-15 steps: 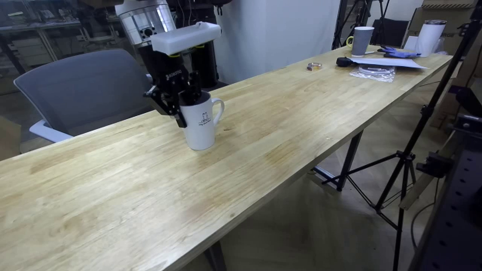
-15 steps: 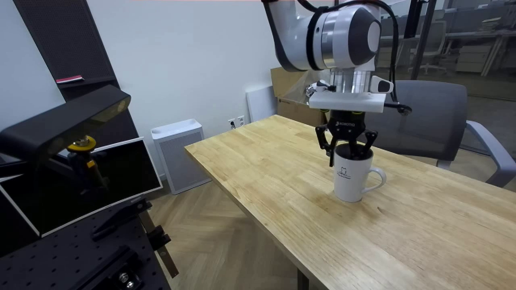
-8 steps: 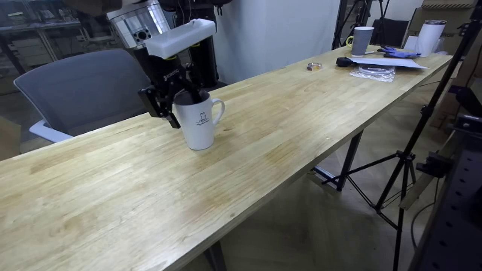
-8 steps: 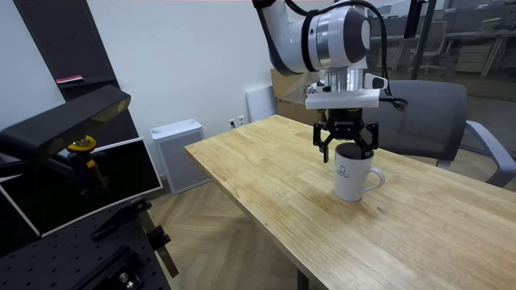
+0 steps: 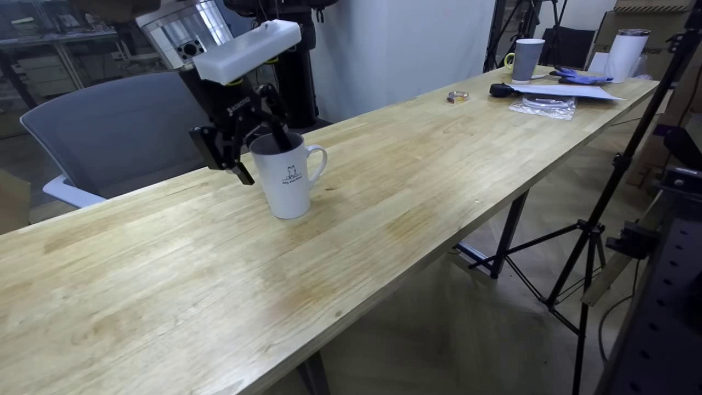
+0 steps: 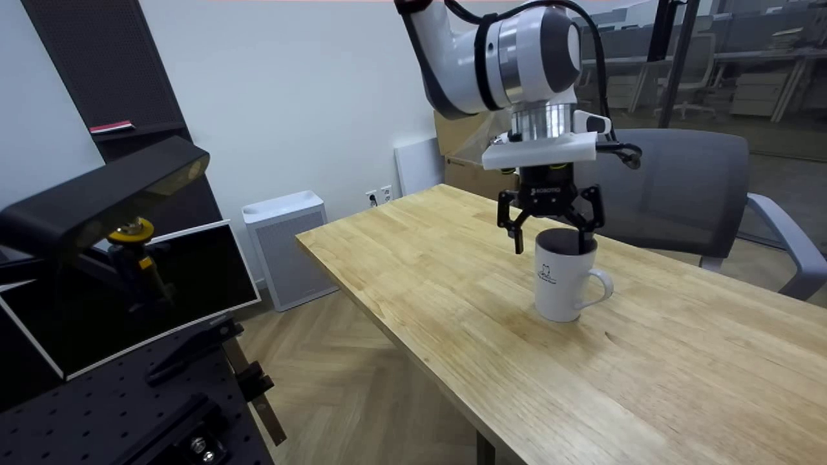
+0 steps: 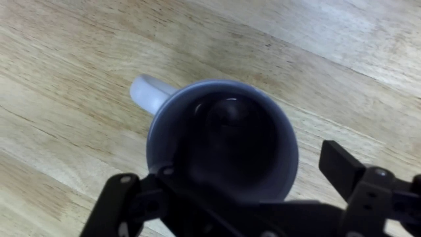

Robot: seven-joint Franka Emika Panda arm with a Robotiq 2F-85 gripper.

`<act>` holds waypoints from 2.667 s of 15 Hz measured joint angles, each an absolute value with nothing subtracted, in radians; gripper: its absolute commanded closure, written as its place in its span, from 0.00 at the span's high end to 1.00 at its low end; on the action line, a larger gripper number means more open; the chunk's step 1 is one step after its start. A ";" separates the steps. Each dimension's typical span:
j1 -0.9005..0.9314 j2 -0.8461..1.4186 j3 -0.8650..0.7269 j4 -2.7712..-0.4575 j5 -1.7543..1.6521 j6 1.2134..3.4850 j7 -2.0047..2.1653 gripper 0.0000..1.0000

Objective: Move the mug to the left then to the right

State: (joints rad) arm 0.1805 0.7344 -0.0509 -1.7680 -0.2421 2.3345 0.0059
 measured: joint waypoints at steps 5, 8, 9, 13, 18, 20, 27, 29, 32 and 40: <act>0.184 0.734 -0.053 -1.729 -0.255 2.281 0.020 1.00; 0.183 0.728 -0.053 -1.690 -0.255 2.241 0.021 1.00; 0.181 0.725 -0.053 -1.675 -0.255 2.230 0.021 1.00; 0.176 0.705 -0.053 -1.628 -0.255 2.198 0.021 1.00; 0.170 0.674 -0.053 -1.620 -0.255 2.193 0.023 1.00; 0.167 0.669 -0.053 -1.620 -0.254 2.193 0.023 1.00; 0.157 0.589 -0.037 -1.714 -0.243 2.220 0.022 1.00; 0.152 0.548 -0.024 -1.767 -0.230 2.233 0.020 1.00; 0.144 0.489 -0.003 -1.855 -0.210 2.260 0.015 1.00; 0.097 0.417 0.032 -2.044 -0.135 2.425 -0.075 1.00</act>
